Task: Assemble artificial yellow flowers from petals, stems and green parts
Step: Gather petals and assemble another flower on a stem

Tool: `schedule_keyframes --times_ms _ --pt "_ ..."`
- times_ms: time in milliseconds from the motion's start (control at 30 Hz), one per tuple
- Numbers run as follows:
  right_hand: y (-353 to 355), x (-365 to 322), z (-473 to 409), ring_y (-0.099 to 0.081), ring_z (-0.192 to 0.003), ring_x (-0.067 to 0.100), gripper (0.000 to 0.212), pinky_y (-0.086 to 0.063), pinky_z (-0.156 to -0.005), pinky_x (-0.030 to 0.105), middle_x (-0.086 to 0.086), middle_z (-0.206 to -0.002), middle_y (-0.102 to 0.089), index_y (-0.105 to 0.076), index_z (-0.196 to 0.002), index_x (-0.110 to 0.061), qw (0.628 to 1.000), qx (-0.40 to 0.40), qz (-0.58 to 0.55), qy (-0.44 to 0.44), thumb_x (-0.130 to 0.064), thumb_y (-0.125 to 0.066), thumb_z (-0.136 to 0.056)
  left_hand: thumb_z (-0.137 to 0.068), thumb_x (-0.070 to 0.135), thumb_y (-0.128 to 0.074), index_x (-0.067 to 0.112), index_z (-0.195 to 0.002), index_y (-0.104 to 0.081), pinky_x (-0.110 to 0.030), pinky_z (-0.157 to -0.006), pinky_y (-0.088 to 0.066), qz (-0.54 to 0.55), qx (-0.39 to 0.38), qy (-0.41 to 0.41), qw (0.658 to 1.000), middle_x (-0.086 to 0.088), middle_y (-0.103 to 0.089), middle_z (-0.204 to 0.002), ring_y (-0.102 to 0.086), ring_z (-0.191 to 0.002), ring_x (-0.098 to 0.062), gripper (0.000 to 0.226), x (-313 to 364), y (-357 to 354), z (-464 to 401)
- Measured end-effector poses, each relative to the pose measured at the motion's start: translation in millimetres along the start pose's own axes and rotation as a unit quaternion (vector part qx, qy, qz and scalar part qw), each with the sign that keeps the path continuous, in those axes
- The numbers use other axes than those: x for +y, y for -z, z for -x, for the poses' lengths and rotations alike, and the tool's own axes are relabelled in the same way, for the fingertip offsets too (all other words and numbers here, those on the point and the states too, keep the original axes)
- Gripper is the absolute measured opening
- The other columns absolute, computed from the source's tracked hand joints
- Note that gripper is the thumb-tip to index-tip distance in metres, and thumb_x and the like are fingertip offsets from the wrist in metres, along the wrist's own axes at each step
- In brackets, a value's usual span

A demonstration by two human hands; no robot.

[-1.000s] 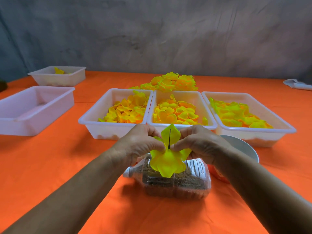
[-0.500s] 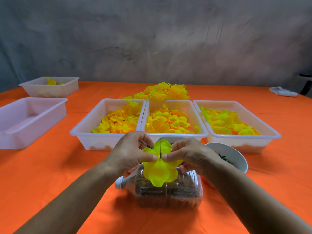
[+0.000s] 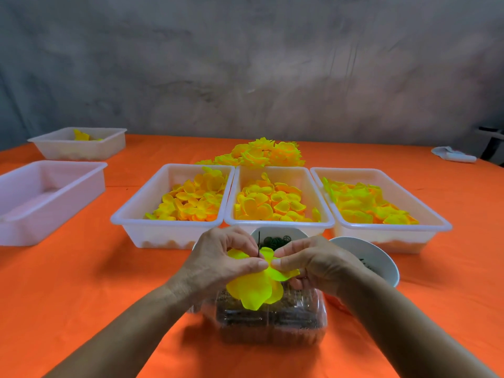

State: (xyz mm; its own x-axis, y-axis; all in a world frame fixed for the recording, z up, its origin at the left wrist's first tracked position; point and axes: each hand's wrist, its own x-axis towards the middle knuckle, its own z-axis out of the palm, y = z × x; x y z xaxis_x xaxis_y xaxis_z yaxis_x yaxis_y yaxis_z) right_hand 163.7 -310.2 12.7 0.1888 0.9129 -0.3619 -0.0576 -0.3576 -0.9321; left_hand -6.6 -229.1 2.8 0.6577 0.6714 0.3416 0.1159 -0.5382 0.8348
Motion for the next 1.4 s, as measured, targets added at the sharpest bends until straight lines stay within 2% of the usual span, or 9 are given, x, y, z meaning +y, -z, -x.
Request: schedule_keyframes --times_ms 167,533,600,700,800,967,1067,1233,1400 --pt "-3.6 3.1 -0.2 -0.059 -0.043 0.010 0.013 -0.040 -0.039 0.015 0.003 -0.054 -0.065 -0.065 -0.069 -0.009 0.999 0.007 0.038 0.016 0.000 -0.072 -0.075 -0.052 0.026 -0.090 0.017 -0.065 -0.075 -0.028 -0.076 -0.052 0.035 0.007 0.015 0.999 0.009 -0.068 -0.076 -0.065 -0.079 -0.009 0.022 -7.9 -2.6 1.6" --pt "17.6 -6.1 9.2 -0.051 -0.045 0.006 0.016 -0.037 -0.041 0.014 0.001 -0.055 -0.059 -0.067 -0.069 -0.012 0.984 0.090 0.120 0.095 -0.022 -0.073 -0.080 -0.056 0.020 -0.087 0.013 -0.064 -0.075 -0.037 -0.078 -0.052 0.065 -0.021 0.022 0.997 0.003 -0.068 -0.073 -0.064 -0.077 -0.013 0.016 -11.8 -1.4 -1.5" --pt "40.9 -14.0 6.5 -0.054 -0.051 0.008 0.013 -0.038 -0.045 0.015 0.003 -0.062 -0.064 -0.069 -0.072 -0.012 0.968 0.161 0.128 0.147 -0.019 -0.071 -0.082 -0.057 0.020 -0.083 0.008 -0.064 -0.074 -0.040 -0.076 -0.052 0.072 -0.024 0.026 0.997 0.000 -0.068 -0.073 -0.064 -0.077 -0.016 0.016 -13.0 -1.3 -3.1" --pt "90.3 -26.0 -10.6 -0.057 -0.063 0.017 0.006 -0.043 -0.056 0.023 0.010 -0.071 -0.065 -0.072 -0.085 -0.005 0.896 0.345 0.177 0.217 -0.008 -0.068 -0.081 -0.058 0.020 -0.081 0.008 -0.061 -0.072 -0.039 -0.074 -0.052 0.086 -0.025 0.031 0.995 -0.004 -0.067 -0.075 -0.063 -0.077 -0.018 0.015 -14.8 -1.5 -3.8" --pt "138.1 -31.3 -33.5 -0.065 -0.087 0.027 0.020 -0.049 -0.081 0.035 0.015 -0.090 -0.071 -0.073 -0.098 -0.004 0.839 0.445 0.260 0.175 -0.008 -0.069 -0.079 -0.059 0.019 -0.081 0.008 -0.060 -0.072 -0.038 -0.073 -0.052 0.093 -0.028 0.027 0.995 -0.007 -0.067 -0.076 -0.063 -0.077 -0.019 0.014 -15.5 -1.6 -4.1" --pt "166.4 -26.5 -71.4 -0.058 -0.113 0.030 0.050 -0.044 -0.089 0.033 0.015 -0.123 -0.062 -0.064 -0.119 -0.005 0.849 0.373 0.373 0.022 -0.009 -0.080 -0.071 -0.060 0.018 -0.080 0.013 -0.057 -0.071 -0.036 -0.071 -0.050 0.094 -0.031 0.021 0.995 -0.011 -0.067 -0.076 -0.062 -0.076 -0.018 0.010 -14.5 -2.3 -5.7" --pt "166.6 -20.9 -91.4 -0.054 -0.118 0.028 0.047 -0.044 -0.091 0.032 0.011 -0.132 -0.057 -0.060 -0.126 -0.009 0.823 0.332 0.460 -0.021 -0.004 -0.066 -0.079 -0.061 0.018 -0.080 0.014 -0.057 -0.071 -0.034 -0.070 -0.050 0.088 -0.036 0.020 0.995 -0.011 -0.067 -0.076 -0.062 -0.076 -0.018 0.010 -13.5 -1.3 -5.9" --pt "164.1 -20.2 -107.8 -0.053 -0.088 0.028 0.021 -0.043 -0.069 0.026 0.017 -0.104 -0.059 -0.064 -0.099 -0.007 0.788 0.297 0.533 -0.084 -0.007 -0.047 -0.087 -0.061 0.018 -0.079 0.017 -0.056 -0.070 -0.034 -0.071 -0.050 0.083 -0.031 0.024 0.996 -0.010 -0.068 -0.077 -0.062 -0.076 -0.018 0.010 -12.1 -1.3 -4.6" --pt "163.3 -20.1 -116.0 -0.044 -0.128 0.032 0.048 -0.038 -0.102 0.034 0.018 -0.145 -0.036 -0.050 -0.135 -0.014 0.756 0.315 0.569 -0.078 -0.006 -0.047 -0.088 -0.060 0.021 -0.080 0.019 -0.057 -0.071 -0.033 -0.071 -0.051 0.074 -0.028 0.026 0.996 -0.006 -0.069 -0.077 -0.063 -0.075 -0.016 0.009 -12.4 -1.6 -4.5"
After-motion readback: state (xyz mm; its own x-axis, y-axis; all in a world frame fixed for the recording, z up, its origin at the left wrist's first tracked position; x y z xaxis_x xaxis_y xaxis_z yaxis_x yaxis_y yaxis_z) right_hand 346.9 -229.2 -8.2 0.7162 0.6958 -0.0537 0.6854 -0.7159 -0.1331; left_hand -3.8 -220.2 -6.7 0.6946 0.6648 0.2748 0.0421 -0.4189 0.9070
